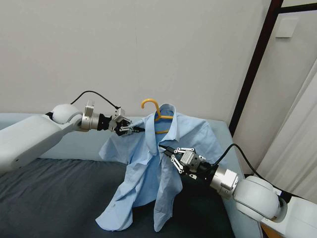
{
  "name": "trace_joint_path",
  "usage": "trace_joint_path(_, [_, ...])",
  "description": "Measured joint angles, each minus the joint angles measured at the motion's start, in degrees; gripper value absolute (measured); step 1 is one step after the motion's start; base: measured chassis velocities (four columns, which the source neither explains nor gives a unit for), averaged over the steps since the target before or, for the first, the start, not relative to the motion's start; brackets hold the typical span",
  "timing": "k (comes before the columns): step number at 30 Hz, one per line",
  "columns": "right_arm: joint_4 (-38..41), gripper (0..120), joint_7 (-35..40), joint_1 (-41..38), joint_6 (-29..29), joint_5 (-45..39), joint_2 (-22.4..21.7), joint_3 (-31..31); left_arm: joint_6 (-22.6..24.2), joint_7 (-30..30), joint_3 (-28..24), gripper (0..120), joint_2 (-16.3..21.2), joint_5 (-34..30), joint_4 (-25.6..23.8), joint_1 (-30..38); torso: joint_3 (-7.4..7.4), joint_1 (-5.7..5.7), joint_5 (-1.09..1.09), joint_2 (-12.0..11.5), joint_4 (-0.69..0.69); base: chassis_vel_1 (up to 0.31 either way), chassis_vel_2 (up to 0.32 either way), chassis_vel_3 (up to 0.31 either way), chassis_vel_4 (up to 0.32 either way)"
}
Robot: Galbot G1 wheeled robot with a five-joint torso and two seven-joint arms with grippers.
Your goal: Pick up the clothes from the sofa and hang them on the clothes hanger.
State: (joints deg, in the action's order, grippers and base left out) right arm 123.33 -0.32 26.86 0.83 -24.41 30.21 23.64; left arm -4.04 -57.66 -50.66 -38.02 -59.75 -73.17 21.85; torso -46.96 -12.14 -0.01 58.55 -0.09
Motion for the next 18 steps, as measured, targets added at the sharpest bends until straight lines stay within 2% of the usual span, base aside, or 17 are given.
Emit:
trace_joint_path(10, [-1.9,0,1.3,1.2,-0.9,2.9,0.7,1.1,0.5,-0.3,-2.7,1,1.7,-2.1,-1.9,3.5,0.00,0.00,-0.03,0.0,0.03,0.000,0.000,0.000,0.000])
trace_joint_path(18, [-2.1,0,0.6,-0.1,-0.8,3.8,0.7,2.3,-0.1,-1.3,-5.1,1,1.5,-2.2,-1.1,7.3,0.00,0.00,-0.01,0.0,0.03,0.000,0.000,0.000,0.000])
